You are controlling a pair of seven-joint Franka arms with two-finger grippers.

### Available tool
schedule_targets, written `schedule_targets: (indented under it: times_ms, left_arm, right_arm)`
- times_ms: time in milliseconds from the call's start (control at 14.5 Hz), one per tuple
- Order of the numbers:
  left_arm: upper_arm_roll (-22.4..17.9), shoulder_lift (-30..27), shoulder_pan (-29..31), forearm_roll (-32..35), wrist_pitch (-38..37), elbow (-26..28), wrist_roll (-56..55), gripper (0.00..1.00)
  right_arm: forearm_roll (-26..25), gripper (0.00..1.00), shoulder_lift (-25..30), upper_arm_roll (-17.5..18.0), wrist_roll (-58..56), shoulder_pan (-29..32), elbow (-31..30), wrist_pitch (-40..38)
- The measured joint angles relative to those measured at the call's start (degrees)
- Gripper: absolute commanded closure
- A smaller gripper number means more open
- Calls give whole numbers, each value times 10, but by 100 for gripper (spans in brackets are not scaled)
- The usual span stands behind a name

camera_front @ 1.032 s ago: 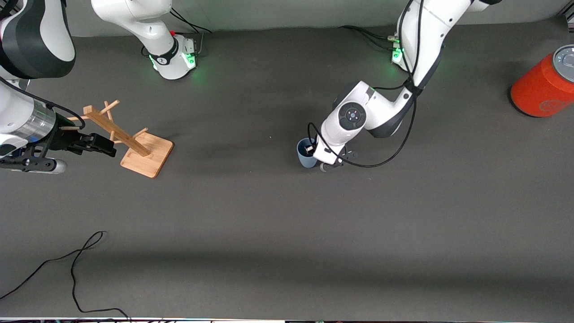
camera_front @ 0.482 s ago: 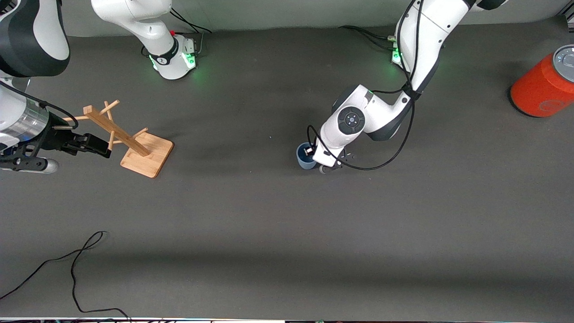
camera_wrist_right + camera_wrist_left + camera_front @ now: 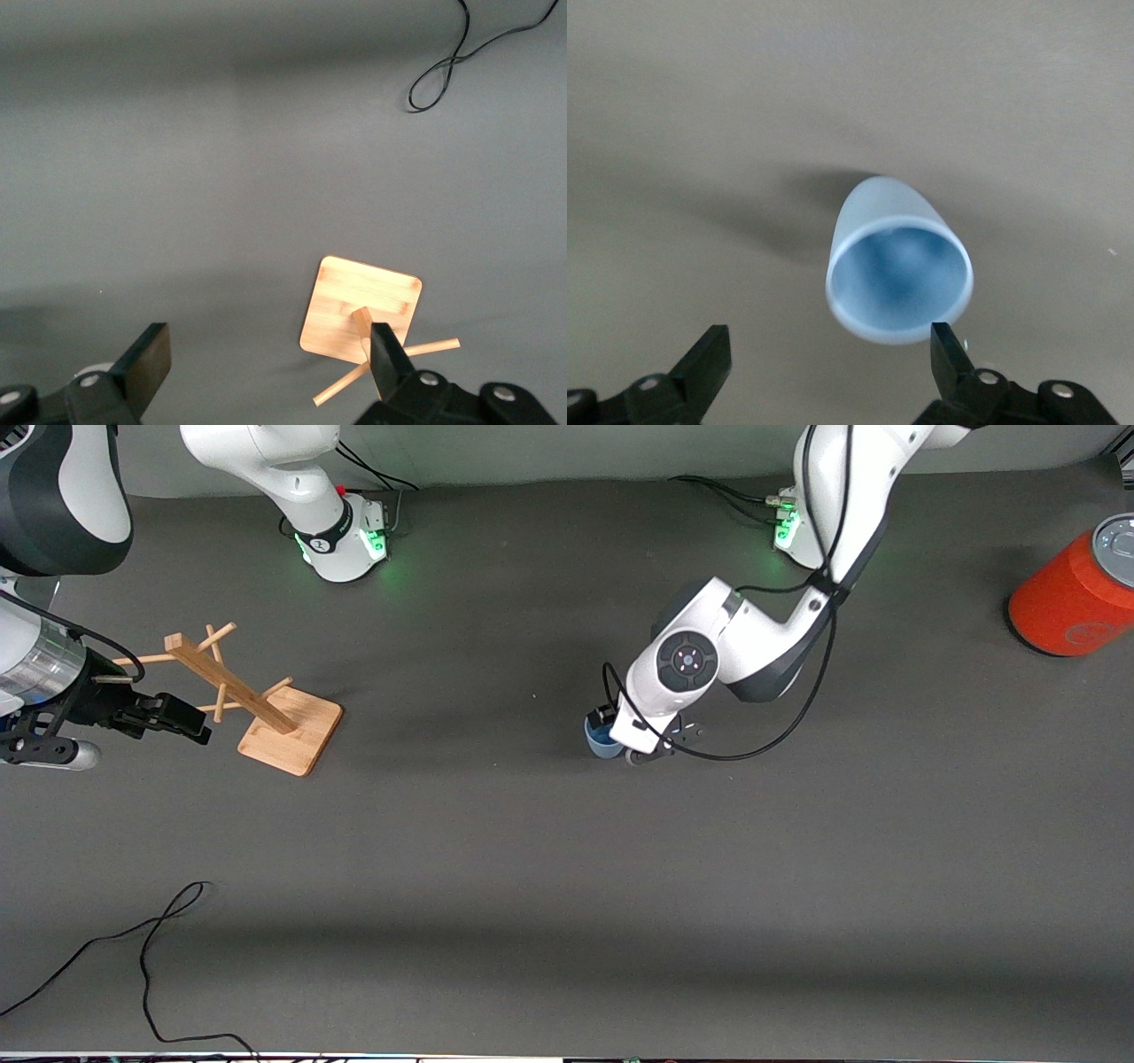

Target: Rotate and upright cup with both arms

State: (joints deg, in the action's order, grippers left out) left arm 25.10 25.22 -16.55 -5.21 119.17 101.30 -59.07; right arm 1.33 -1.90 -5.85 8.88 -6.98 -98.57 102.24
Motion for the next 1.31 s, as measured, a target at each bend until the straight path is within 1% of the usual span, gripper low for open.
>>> schedule_targets:
  times_ms: [206,344,413,550,757,826,894,1101,1170,1307]
  left_arm:
    - [-3,-92,5,2,-90,-18,2,0]
    - [-16,-162,16,11,-150,-18,11,0]
    - [-25,-191,30,12,-179,-17,36,0]
    - [-47,-228,72,13,-225,-17,113,0]
    - [-81,-243,139,11,-275,-30,244,0]
    - [-90,-243,152,11,-283,-37,275,0]
    - [-102,-244,157,11,-286,-42,303,0]
    - [-174,-247,150,11,-287,-55,403,0]
    - [-191,-247,149,13,-287,-59,435,0]
    - [-211,-249,148,18,-290,-67,481,0]
  right_arm:
    - [0,0,0,1,0,0,0,1]
    - [1,0,1,1,-1,-1,0,5]
    - [3,0,1,2,-2,-2,0,10]
    - [4,0,1,3,-4,-11,2,12]
    - [4,0,1,0,-4,-17,6,12]
    - [4,0,1,-2,-4,-17,9,11]
    - [4,0,1,-4,-4,-16,12,9]
    - [4,0,2,-6,-4,-16,21,-21]
    - [4,0,2,-8,-4,-16,21,-24]
    - [4,0,2,-15,-4,-16,21,-24]
